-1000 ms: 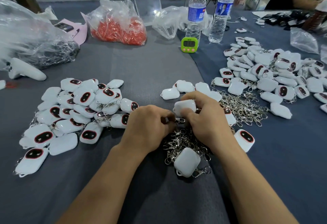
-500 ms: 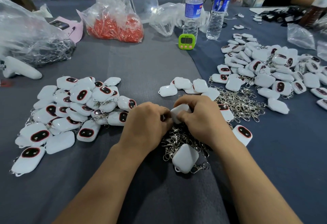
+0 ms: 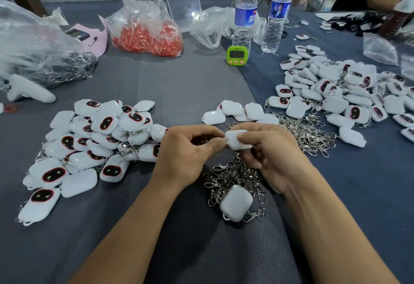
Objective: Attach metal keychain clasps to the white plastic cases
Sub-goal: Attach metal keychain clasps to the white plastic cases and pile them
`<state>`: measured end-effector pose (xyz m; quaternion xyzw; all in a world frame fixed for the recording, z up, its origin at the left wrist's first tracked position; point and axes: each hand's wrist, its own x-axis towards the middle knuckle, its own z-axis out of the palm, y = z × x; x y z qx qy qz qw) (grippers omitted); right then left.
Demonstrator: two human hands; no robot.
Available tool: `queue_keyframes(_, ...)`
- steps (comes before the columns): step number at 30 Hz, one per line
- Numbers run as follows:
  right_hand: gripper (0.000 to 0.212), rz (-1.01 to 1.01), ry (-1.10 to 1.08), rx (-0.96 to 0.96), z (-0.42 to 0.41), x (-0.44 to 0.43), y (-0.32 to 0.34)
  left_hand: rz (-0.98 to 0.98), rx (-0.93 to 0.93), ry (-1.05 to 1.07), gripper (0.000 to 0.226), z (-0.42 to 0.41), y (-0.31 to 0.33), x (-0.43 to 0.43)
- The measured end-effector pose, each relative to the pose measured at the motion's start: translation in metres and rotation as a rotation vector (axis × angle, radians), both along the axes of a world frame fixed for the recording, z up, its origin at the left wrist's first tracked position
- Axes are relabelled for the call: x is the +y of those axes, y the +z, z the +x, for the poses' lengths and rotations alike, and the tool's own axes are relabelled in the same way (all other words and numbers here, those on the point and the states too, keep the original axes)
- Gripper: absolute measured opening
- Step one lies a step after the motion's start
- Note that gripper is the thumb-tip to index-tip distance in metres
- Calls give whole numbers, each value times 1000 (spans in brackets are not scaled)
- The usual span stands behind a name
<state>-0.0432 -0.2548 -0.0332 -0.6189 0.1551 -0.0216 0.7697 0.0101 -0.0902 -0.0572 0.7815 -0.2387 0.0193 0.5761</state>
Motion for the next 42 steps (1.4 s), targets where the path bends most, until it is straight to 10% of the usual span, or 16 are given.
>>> queue_keyframes(18, 30, 165, 83, -89, -2, 1, 5, -510, 542, -286, 17, -9, 10, -7)
queue_keyframes(28, 20, -42, -61, -32, 3, 10, -5, 342, -475, 37, 12, 0, 2, 4)
queue_keyframes(36, 36, 208, -22, 20, 3, 7, -2, -172, 323, -91, 14, -1, 2, -4)
queue_keyframes(42, 25, 80, -77, -51, 4, 9, -7, 36, -26, 29, 14, -4, 3, -5)
